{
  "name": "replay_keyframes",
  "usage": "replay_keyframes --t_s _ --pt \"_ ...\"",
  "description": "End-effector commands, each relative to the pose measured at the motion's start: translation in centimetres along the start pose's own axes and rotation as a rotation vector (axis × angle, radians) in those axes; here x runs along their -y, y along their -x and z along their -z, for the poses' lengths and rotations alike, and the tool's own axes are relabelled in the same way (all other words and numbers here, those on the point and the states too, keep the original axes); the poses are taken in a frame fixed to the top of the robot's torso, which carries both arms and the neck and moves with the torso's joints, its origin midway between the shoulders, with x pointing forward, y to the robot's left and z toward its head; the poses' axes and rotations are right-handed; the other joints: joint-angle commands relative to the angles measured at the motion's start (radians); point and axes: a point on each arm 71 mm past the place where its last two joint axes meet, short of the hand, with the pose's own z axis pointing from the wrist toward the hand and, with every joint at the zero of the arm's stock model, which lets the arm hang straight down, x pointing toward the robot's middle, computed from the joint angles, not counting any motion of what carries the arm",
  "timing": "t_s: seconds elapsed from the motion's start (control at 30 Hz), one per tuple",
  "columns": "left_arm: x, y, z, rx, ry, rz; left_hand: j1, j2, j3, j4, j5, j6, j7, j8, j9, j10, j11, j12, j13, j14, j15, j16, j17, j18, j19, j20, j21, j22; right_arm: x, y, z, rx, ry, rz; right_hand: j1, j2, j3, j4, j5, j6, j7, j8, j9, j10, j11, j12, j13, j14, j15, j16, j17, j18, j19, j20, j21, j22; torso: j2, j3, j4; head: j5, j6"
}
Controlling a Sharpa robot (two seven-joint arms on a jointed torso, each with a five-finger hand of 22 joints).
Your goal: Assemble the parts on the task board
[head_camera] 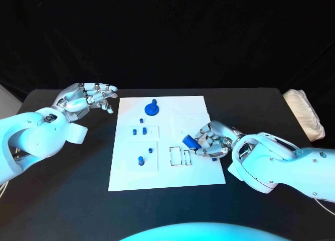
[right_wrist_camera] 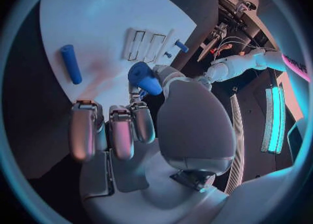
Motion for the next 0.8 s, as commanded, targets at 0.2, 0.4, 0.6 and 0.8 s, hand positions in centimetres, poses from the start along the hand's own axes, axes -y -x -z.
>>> replay_keyframes --t_s 0.2,0.4,0.6,0.8 --pt "0.1 -0.3 -0.1 -0.02 -0.005 0.012 0.006 0.005 0.003 0.006 0.002 -0.004 0.001 0.006 -0.001 -0.004 0.0 -0.001 -0.002 -0.009 -0.002 0.006 0.001 0.014 0.001 0.003 -0.007 -0.001 -0.5 -2.8 -0.7 -0.148 -0.026 -0.03 -0.076 0.011 0.013 0.001 -0.051 0.046 -0.034 0.062 0.021 0.019 -0.006 0.004 0.139 0.099 -0.011 0.003 0.243 -0.016 0.058 -0.01 0.007 0.165 0.001 0.0009 0.0001 0.003 -0.006" --pt "0.1 -0.3 -0.1 -0.023 -0.005 0.013 0.006 0.005 0.003 0.006 0.002 -0.004 0.001 0.006 -0.001 -0.004 0.0 -0.001 -0.002 -0.009 -0.002 0.006 0.001 0.014 0.001 0.003 -0.007 -0.001 -1.0 -3.8 -1.1 -0.171 -0.024 -0.039 -0.15 0.034 0.013 0.002 -0.09 0.057 -0.041 0.078 0.025 0.033 -0.011 0.019 0.154 0.1 -0.016 0.005 0.246 -0.017 0.06 -0.012 0.013 0.171 0.0 0.0012 0.0013 0.004 -0.009" --pt "0.1 -0.3 -0.1 -0.022 -0.004 0.012 0.008 0.005 0.003 0.006 0.002 -0.005 0.0 0.006 -0.001 -0.004 0.0 -0.001 -0.002 -0.009 -0.002 0.006 0.002 0.014 0.001 0.003 -0.007 -0.001 -1.2 -4.1 -1.3 -0.175 -0.022 -0.041 -0.179 0.044 0.017 0.002 -0.09 0.063 -0.046 0.087 0.028 0.041 -0.015 0.032 0.166 0.101 -0.018 0.006 0.249 -0.018 0.062 -0.015 0.02 0.175 0.0 0.0013 -0.0004 0.006 -0.009" --pt "0.1 -0.3 -0.1 -0.023 -0.004 0.013 0.008 0.006 0.003 0.006 0.003 -0.005 0.0 0.006 -0.001 -0.004 0.0 -0.001 -0.002 -0.009 -0.002 0.006 0.002 0.014 0.002 0.003 -0.007 -0.001 -1.3 -4.2 -1.5 -0.167 -0.02 -0.04 -0.183 0.047 0.02 0.001 -0.09 0.066 -0.047 0.089 0.029 0.045 -0.016 0.038 0.17 0.101 -0.019 0.007 0.25 -0.019 0.063 -0.015 0.023 0.177 0.001 0.0014 -0.0007 0.007 -0.008"
